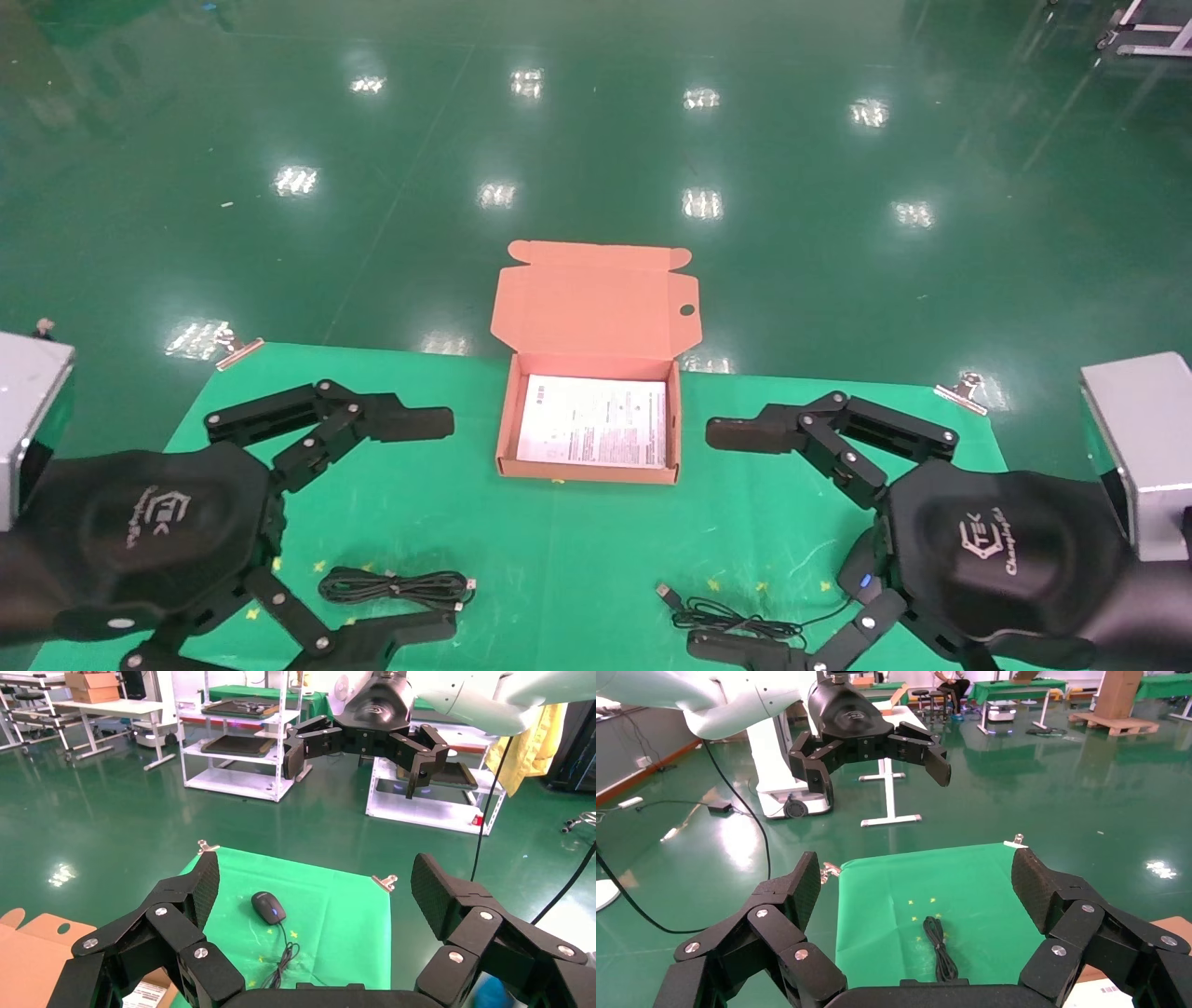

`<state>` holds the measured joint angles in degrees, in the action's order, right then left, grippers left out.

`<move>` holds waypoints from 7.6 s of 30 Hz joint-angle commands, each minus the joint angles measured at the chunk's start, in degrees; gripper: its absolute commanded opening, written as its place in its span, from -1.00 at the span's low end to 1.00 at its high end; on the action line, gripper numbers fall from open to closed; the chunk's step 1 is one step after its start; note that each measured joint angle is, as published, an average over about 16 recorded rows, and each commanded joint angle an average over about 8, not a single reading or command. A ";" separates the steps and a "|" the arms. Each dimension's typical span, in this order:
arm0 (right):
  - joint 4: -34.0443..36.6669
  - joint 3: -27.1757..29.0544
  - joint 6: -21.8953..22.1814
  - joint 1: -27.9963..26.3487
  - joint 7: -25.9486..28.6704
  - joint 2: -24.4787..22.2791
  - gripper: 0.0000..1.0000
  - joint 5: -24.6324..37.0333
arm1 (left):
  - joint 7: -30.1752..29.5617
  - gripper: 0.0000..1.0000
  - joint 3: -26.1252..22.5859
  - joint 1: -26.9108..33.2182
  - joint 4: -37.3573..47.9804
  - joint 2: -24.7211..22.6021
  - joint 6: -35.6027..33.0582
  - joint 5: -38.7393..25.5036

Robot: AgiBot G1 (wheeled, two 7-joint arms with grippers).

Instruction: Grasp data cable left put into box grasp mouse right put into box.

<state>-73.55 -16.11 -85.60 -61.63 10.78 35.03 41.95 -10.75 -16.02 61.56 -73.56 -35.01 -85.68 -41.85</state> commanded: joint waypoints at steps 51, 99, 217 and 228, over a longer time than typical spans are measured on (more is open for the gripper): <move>-4.22 -26.73 -2.97 -23.66 -24.75 3.78 1.00 42.36 | -5.70 1.00 -23.32 22.43 1.22 -8.78 -3.82 -40.61; 8.13 -37.05 16.95 -14.82 -7.91 20.35 1.00 72.48 | 3.05 1.00 -32.13 23.18 42.31 -29.05 16.68 -64.44; 17.42 -23.09 31.08 -41.84 -6.58 29.11 -1.00 66.73 | 1.38 -1.00 -31.52 43.66 30.60 -25.81 20.74 -74.26; 34.40 -22.08 35.30 -47.67 -18.54 38.61 -1.00 62.66 | 4.61 -1.00 -30.43 48.85 35.98 -29.59 24.01 -73.89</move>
<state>-40.40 -38.34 -50.63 -109.01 -6.75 73.02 105.01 -6.36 -46.49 110.10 -37.99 -64.26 -61.99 -115.70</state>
